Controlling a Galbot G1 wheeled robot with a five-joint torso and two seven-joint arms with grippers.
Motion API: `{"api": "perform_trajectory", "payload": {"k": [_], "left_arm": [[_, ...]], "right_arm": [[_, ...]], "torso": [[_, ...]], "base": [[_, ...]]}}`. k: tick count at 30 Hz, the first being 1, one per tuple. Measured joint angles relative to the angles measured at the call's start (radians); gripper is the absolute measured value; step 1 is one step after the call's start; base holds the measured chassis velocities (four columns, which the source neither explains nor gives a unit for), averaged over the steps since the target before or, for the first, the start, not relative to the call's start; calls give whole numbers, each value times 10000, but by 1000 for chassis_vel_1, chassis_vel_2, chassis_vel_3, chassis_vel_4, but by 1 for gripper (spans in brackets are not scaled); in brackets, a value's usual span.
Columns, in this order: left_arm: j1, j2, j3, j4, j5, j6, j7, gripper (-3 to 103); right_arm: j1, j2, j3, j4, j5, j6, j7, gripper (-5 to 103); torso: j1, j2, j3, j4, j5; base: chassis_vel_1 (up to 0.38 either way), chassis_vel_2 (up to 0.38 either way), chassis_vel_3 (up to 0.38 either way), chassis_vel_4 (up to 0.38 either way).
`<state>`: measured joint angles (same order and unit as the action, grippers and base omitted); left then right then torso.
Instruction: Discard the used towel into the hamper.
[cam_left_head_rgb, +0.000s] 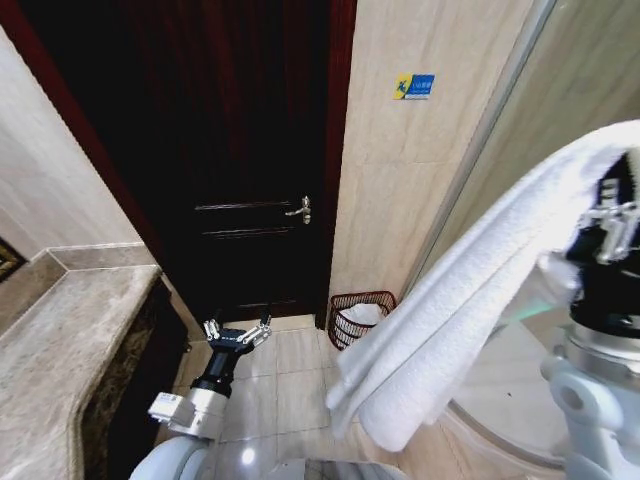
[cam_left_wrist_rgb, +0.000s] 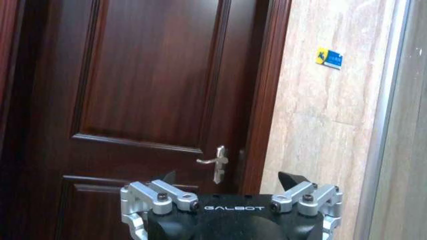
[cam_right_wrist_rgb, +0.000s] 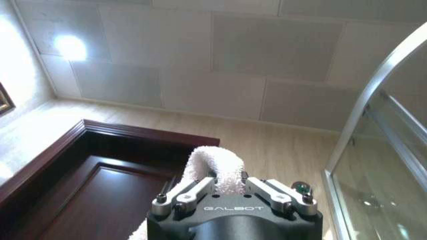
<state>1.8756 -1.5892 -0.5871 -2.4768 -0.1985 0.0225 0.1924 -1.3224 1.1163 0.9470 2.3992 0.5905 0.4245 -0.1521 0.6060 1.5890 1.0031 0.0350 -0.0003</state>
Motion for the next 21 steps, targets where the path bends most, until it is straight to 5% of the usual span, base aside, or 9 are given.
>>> {"api": "perform_trajectory", "payload": {"k": [9, 21], "left_arm": [[1, 1, -2, 0, 0, 0, 0, 100], [1, 1, -1, 0, 0, 0, 0, 100]], "right_arm": [[756, -199, -636, -669, -412, -49, 380, 8], [1545, -365, -1050, -1200, -201, -115, -66, 8]], "torso": [[0, 0, 0, -1, 6], [-4, 2, -2, -3, 1]], "base": [[0, 0, 0, 0], [-16, 14, 18, -15]]}}
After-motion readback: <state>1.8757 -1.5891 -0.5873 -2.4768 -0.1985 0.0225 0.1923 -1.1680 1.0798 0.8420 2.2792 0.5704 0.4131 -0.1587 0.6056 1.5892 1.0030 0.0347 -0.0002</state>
